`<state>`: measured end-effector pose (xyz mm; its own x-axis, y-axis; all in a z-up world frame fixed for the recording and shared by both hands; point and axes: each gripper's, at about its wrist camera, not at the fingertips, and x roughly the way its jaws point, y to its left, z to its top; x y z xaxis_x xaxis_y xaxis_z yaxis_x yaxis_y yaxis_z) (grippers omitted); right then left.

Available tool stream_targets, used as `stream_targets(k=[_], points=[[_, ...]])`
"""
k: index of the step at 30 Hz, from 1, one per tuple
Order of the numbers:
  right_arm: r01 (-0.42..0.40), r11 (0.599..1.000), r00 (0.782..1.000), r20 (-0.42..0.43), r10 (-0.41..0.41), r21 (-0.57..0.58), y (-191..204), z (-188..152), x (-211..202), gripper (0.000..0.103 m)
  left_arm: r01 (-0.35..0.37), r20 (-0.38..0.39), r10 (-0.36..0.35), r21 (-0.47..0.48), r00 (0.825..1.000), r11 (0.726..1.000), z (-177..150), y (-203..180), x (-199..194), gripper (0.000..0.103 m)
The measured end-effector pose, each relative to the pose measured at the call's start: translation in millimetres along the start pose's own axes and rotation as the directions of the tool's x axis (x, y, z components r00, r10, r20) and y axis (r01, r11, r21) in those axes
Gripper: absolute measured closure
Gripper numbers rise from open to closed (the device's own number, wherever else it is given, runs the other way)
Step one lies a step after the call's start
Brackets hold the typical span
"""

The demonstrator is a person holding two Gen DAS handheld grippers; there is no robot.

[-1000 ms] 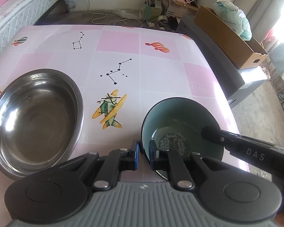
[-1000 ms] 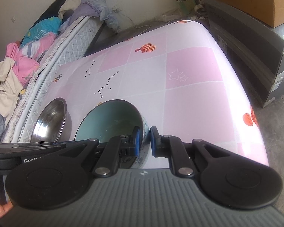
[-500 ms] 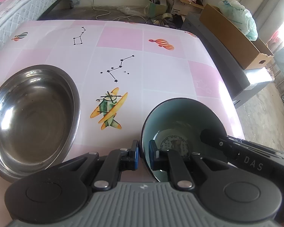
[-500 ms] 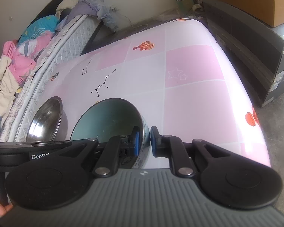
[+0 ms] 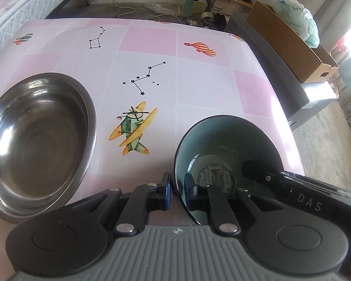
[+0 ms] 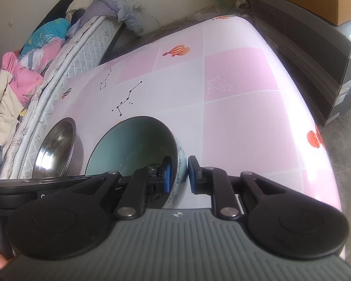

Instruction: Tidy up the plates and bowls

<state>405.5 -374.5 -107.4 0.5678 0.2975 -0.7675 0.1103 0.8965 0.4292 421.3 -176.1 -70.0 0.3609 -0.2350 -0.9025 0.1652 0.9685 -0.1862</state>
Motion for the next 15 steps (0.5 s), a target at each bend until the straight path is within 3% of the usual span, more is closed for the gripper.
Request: stream_targets(k=[15], points=[[0.029, 0.999, 1.0, -0.005, -0.029, -0.013, 8.2, -5.0, 7.9, 0.087, 0.01, -0.011, -0.01, 0.003, 1.0, 1.0, -5.4, -2.7, 1.0, 0.088]])
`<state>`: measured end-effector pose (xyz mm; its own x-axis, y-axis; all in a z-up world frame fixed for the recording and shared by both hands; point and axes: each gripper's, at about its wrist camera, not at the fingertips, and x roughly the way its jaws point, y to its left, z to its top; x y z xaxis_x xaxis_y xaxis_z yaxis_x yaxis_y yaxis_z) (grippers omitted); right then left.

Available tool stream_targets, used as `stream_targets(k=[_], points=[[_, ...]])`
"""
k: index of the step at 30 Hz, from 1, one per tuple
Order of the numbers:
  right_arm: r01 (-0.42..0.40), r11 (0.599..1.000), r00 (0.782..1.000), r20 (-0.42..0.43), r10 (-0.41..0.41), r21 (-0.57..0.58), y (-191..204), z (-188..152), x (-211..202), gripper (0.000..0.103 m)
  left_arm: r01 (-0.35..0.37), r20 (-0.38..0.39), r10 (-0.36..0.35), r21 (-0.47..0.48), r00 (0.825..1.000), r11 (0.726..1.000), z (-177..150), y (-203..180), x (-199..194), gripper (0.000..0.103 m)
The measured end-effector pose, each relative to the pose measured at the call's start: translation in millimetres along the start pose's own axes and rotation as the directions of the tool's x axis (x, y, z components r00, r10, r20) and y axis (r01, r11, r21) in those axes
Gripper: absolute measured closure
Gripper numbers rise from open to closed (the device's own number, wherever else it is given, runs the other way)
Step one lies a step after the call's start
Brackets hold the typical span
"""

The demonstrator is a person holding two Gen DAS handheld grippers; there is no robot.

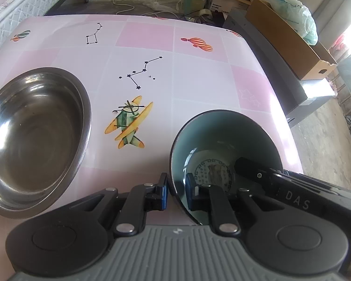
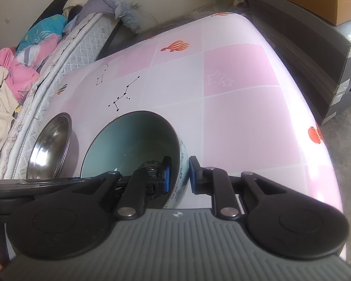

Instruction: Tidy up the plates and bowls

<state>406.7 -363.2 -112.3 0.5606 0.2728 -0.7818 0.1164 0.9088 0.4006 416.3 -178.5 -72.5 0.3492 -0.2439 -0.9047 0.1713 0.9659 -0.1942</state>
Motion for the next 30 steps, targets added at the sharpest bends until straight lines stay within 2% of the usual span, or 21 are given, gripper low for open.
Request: stream_targets(k=[30], points=[[0.007, 1.0, 1.0, 0.006, -0.007, -0.001, -0.2, -1.4, -3.4, 0.087, 0.022, 0.023, -0.023, 0.007, 0.999, 1.0, -1.8, 0.6, -8.8, 0.087]])
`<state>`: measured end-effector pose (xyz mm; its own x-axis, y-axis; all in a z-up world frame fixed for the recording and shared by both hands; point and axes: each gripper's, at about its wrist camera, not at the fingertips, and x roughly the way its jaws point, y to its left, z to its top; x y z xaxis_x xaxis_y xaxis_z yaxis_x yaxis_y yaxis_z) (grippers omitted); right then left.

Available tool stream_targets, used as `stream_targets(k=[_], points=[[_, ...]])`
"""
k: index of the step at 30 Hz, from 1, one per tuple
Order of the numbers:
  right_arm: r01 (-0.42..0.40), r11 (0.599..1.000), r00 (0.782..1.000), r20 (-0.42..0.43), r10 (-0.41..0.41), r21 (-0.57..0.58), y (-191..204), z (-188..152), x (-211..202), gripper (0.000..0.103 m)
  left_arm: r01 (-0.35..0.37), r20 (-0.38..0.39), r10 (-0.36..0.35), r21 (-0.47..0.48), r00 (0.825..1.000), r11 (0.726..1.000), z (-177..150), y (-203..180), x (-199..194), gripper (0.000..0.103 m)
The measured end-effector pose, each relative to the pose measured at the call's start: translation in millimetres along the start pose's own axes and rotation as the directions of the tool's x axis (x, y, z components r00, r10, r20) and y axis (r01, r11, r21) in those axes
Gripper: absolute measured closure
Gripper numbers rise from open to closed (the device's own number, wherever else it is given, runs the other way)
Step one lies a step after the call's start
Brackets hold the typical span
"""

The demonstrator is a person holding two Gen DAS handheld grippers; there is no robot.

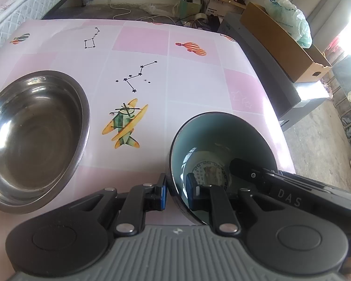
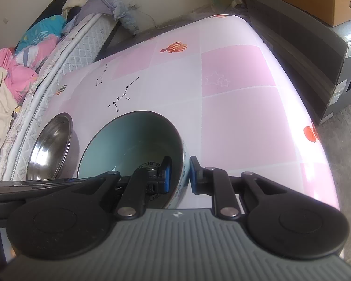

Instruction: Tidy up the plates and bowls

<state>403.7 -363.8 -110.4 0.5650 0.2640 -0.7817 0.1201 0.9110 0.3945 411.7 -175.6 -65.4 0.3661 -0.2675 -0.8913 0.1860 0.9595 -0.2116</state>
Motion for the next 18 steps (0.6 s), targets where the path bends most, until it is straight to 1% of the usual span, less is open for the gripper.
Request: stream_targets(k=[18], points=[[-0.009, 1.0, 1.0, 0.022, 0.009, -0.014, 4, 3, -17, 0.087, 0.007, 0.029, -0.007, -0.001, 1.0, 1.0, 0, 1, -20, 0.087]])
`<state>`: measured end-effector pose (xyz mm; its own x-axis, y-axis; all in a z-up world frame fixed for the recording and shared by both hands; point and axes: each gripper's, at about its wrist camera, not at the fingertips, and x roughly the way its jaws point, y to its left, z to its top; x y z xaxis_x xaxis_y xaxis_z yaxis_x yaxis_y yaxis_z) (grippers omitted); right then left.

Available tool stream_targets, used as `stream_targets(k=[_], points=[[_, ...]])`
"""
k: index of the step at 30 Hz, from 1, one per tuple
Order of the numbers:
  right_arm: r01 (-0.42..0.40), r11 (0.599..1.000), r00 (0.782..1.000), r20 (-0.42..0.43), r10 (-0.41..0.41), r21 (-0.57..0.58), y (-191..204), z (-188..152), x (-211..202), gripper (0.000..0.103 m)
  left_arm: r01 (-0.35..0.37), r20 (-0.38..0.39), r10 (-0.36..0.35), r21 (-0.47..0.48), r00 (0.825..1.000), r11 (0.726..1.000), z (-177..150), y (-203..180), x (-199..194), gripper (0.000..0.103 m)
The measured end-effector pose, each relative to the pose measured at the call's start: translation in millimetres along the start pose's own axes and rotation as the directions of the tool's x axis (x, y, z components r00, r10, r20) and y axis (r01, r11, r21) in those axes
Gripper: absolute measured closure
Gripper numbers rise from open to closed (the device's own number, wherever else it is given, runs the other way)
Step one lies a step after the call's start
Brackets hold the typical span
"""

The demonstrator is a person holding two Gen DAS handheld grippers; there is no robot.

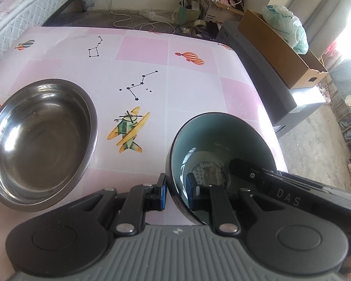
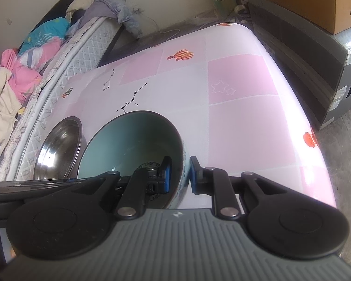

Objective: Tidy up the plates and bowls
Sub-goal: 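Carry the teal bowl toward the placed steel bowl with the right gripper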

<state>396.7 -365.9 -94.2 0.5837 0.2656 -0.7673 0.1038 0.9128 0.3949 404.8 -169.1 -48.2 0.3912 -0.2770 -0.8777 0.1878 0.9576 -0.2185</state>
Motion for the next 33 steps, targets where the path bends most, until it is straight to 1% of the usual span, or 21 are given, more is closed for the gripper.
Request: stream_targets(k=[11, 20, 24, 33], points=[[0.001, 1.0, 1.0, 0.012, 0.0, -0.026, 14, -1, -18, 0.087, 0.008, 0.025, -0.008, -0.011, 1.0, 1.0, -2, 8, -19, 0.087], [-0.002, 0.999, 1.0, 0.013, 0.002, -0.054, 33, 0, -32, 0.087, 0.016, 0.045, -0.014, -0.033, 0.999, 0.999, -4, 20, -37, 0.087], [-0.006, 0.998, 1.0, 0.01, 0.007, -0.069, 44, -1, -36, 0.087, 0.017, 0.054, -0.015, -0.049, 0.998, 0.999, -5, 32, -46, 0.087], [-0.024, 0.993, 1.0, -0.002, 0.024, -0.115, 84, 0, -35, 0.087, 0.014, 0.078, -0.007, -0.097, 0.997, 0.995, -7, 67, -66, 0.087]])
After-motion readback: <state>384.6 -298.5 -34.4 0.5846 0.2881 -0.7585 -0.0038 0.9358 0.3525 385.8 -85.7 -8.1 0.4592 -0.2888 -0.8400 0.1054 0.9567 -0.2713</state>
